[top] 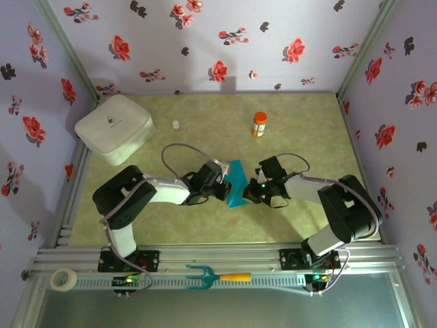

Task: Fold a paper plane with a square sheet of paper (pick it up from the middle)
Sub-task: Fold the triangle a second time at the center of the table.

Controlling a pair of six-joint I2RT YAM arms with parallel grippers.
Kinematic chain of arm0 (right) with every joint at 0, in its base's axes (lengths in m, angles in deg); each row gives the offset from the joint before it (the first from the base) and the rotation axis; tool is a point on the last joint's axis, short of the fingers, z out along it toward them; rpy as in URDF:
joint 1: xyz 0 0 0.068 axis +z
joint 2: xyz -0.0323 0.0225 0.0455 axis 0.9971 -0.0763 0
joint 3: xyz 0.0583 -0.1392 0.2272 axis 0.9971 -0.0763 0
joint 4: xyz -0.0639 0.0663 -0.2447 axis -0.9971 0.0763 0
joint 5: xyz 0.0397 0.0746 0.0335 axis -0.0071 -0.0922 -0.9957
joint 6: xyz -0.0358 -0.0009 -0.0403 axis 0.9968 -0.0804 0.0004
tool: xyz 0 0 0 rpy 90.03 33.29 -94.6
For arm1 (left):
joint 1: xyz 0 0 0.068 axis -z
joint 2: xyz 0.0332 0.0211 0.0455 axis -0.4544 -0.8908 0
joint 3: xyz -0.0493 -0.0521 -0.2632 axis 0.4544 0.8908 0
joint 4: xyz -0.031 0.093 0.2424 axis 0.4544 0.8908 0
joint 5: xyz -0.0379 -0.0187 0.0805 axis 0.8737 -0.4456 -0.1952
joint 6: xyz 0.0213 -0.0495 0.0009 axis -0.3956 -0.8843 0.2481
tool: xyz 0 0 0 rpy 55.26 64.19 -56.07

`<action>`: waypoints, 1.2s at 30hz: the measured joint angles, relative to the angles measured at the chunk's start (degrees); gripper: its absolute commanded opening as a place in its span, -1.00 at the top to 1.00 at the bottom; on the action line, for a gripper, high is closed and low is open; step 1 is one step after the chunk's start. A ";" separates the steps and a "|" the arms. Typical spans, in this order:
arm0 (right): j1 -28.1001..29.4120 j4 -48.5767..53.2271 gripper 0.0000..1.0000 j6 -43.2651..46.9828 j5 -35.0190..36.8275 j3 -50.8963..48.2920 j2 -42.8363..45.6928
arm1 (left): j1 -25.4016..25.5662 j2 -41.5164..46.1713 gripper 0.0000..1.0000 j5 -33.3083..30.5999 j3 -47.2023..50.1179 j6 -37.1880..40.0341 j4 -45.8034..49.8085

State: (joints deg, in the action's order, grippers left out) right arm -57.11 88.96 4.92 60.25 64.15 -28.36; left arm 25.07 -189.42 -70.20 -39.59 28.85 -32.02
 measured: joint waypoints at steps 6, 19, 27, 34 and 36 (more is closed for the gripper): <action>0.00 0.00 0.93 0.00 0.00 0.00 0.00 | 0.00 -0.22 0.99 -0.02 0.00 0.00 -0.02; 0.00 0.04 0.90 0.00 0.00 0.09 0.00 | 0.00 -0.39 1.00 -0.02 0.72 -0.02 -1.60; 0.00 0.42 0.90 0.00 0.02 0.24 0.00 | -0.26 -0.39 1.00 0.28 1.88 -0.46 -3.82; 0.00 0.39 0.87 -0.02 0.02 0.24 0.00 | -0.76 -0.48 1.00 1.22 2.58 -1.64 -5.31; 0.00 0.35 0.85 -0.07 0.00 0.24 0.00 | -0.87 -0.50 1.00 1.53 2.71 -1.86 -5.55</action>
State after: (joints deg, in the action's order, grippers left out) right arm -57.11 89.31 4.86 60.25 64.39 -28.36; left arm 24.20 -189.92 -68.67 -36.88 26.99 -37.57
